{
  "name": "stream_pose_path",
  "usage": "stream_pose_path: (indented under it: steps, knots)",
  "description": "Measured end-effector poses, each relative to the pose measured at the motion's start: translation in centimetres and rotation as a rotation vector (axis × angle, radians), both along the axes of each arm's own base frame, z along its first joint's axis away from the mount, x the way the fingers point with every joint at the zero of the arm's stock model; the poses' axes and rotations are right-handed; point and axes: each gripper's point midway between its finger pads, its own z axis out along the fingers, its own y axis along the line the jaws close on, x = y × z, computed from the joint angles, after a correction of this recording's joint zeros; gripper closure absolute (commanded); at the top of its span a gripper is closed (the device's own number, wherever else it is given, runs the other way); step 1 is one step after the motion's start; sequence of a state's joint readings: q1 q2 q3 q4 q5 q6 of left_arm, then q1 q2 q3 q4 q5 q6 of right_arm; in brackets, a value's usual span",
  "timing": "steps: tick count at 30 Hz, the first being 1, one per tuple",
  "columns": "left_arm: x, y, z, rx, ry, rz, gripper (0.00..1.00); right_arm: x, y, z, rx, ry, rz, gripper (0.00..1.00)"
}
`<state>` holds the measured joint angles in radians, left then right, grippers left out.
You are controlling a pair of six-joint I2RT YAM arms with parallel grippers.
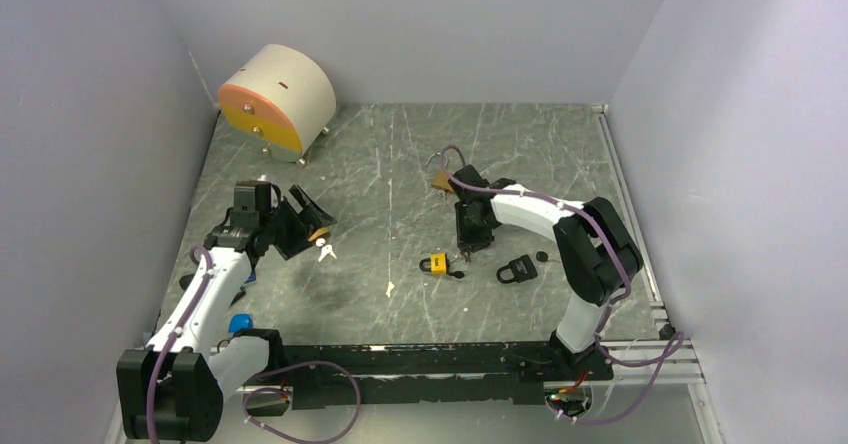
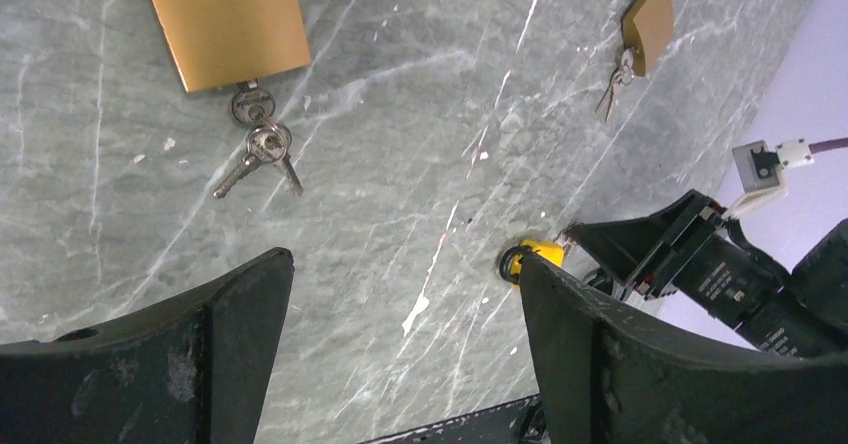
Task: Unlock with the key
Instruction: Pick up the key from the center of the board.
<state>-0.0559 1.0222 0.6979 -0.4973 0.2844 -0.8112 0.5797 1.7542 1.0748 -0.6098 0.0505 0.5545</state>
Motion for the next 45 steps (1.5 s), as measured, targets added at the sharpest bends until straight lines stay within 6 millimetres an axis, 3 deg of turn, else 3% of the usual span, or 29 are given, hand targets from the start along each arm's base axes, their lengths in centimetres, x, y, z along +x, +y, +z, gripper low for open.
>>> stream_pose_path:
  steps: [5,10,19,30,34,39,45]
  knots:
    - [-0.8,-0.3,0.1,-0.013,0.002,-0.016,0.14,0.6,0.3,-0.2,-0.01,0.002,-0.017,0.82]
    - [-1.5,-0.5,0.5,-0.024,0.005,-0.03,0.14,0.7,0.8,-0.2,-0.001,0.01,-0.024,1.0]
    - [-2.8,-1.7,1.1,-0.087,-0.006,-0.087,0.14,1.4,2.2,0.5,0.072,-0.013,-0.044,1.0]
    - [-3.2,-3.3,1.7,-0.194,-0.019,-0.123,0.16,3.6,4.6,6.3,0.246,-0.192,-0.035,1.0]
    - [-2.6,-4.5,2.6,-0.276,-0.073,-0.138,0.21,3.1,5.6,7.0,0.306,-0.17,-0.023,1.0]
    - [-2.8,-7.0,2.5,-0.367,-0.108,-0.182,0.17,2.0,7.7,9.2,0.445,-0.127,0.003,1.0]
    - [-3.3,-10.5,2.0,-0.524,0.127,-0.095,0.09,1.5,10.1,12.9,0.594,-0.125,0.083,1.0]
